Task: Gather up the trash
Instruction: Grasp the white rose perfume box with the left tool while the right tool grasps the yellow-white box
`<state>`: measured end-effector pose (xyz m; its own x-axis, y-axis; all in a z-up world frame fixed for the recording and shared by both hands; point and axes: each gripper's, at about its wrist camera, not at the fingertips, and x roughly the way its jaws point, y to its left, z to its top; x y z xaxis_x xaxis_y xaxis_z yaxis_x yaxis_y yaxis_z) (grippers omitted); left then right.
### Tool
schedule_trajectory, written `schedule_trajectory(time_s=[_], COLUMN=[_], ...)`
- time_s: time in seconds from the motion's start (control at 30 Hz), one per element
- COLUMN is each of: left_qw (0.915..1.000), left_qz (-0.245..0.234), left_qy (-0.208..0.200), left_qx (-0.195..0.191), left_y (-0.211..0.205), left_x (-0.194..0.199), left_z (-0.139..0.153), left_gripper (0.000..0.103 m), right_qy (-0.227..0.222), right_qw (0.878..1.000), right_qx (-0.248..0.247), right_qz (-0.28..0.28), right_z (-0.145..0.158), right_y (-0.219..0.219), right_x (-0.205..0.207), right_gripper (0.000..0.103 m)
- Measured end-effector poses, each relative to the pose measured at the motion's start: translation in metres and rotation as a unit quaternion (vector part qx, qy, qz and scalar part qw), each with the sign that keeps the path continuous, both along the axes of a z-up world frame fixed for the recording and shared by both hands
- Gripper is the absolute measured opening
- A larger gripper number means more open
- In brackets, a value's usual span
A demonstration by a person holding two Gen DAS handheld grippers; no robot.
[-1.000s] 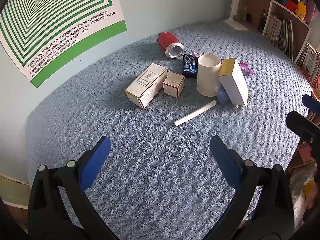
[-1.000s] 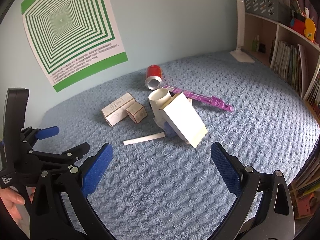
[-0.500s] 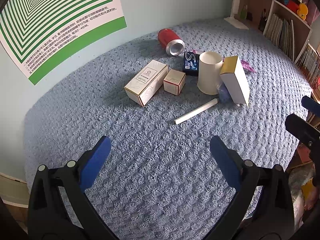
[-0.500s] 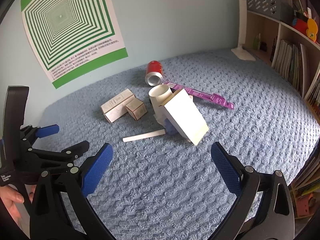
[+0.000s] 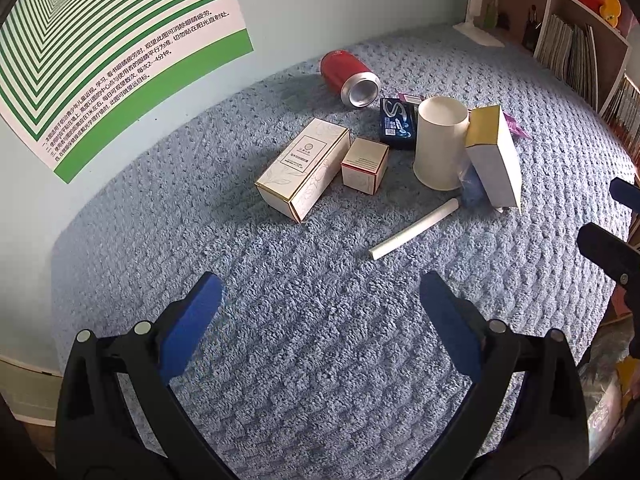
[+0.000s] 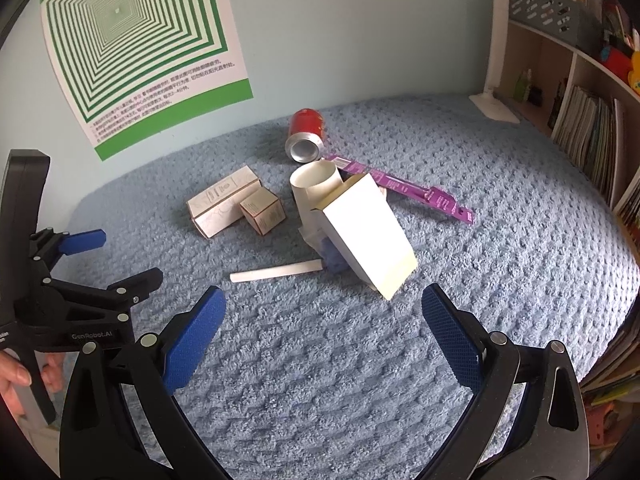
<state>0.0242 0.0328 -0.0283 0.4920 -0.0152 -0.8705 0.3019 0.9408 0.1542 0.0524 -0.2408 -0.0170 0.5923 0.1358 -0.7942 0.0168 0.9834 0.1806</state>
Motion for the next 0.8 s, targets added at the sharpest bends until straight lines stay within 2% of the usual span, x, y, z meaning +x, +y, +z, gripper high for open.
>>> schedule_trajectory(time_s=[0.53, 0.8], left_qw=[0.9982, 0.995], left_qz=[-0.032, -0.062], left_qy=[0.024, 0.057], left_qx=[0.043, 0.054], left_y=[0.0, -0.009], left_x=[0.095, 0.133], left_z=[-0.047, -0.081], left_gripper=[0.097, 0.096], right_qy=[0.039, 0.069], right_qw=[0.999, 0.997], right_qx=[-0.016, -0.035], right_qz=[0.009, 0.03], right_z=[-0.041, -0.067], right_y=[-0.013, -0.011], right_x=[0.068, 0.097], right_gripper=[0.097, 0.097])
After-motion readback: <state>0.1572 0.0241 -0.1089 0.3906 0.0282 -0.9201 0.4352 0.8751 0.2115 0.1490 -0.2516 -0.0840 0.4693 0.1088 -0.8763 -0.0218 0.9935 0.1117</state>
